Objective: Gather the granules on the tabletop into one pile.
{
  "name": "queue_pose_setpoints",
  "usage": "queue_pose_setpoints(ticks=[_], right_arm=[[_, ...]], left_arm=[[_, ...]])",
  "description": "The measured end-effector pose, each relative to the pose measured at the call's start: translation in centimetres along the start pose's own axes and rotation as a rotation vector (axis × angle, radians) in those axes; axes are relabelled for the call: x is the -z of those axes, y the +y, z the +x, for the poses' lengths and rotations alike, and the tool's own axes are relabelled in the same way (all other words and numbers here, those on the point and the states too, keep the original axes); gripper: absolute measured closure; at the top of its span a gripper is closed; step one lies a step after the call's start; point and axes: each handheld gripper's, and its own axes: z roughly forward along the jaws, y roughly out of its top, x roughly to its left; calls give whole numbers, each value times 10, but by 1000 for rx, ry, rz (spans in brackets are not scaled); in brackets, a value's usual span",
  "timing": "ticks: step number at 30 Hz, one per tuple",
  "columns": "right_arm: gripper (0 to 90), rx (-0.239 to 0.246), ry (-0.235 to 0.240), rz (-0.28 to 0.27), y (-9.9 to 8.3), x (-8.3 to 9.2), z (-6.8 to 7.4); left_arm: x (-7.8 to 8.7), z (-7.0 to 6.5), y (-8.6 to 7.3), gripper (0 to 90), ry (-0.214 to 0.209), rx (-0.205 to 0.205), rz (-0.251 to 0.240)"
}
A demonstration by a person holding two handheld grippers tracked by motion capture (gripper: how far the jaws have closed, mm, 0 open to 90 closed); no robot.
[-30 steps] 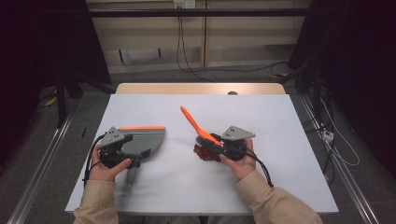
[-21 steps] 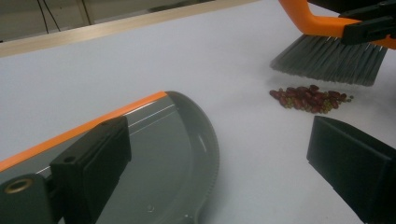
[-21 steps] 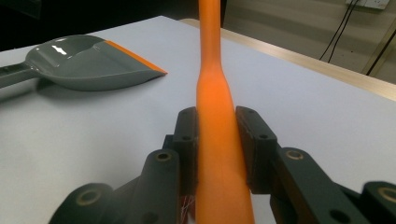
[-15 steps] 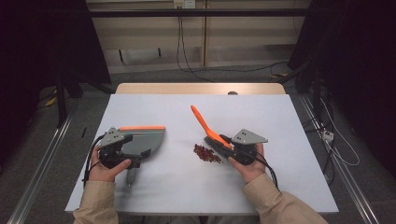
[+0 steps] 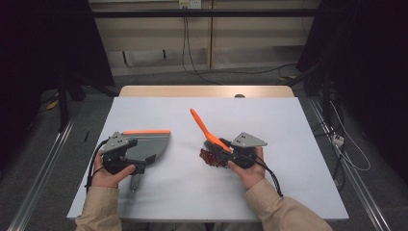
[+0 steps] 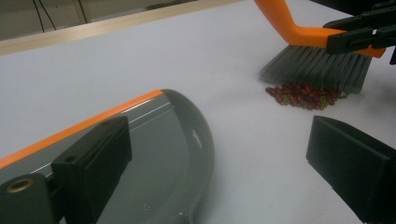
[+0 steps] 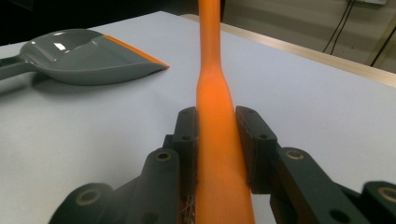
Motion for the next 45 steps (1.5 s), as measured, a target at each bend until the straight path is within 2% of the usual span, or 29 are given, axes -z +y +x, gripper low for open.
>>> queue_pose_setpoints(ticks=[9, 14, 16, 24, 29, 32, 38, 41, 45], right_arm=[[713, -43, 11, -25, 3, 14, -16], [713, -53, 17, -24, 2, 16, -20], [713, -54, 21, -25, 2, 16, -21], [713, -51, 26, -12, 1, 12, -20], [713, -46, 20, -14, 1, 12, -19], [713, -50, 20, -13, 1, 13, -20], [713, -48, 20, -19, 2, 14, -21], [713, -47, 17, -17, 2, 15, -21], [713, -47, 10, -25, 3, 17, -23]], left_arm=[[5, -2, -7, 69, 23, 5, 32], [10, -5, -15, 82, 69, -11, 91], [11, -6, -19, 94, 84, 14, 99], [16, -8, -34, 107, 131, 65, 144], [17, -5, -41, 107, 168, 73, 188], [17, -4, -43, 114, 198, 79, 199], [17, -2, -47, 127, 198, 111, 219], [18, -1, -48, 133, 213, 118, 227], [22, 2, -49, 171, 218, 136, 238]])
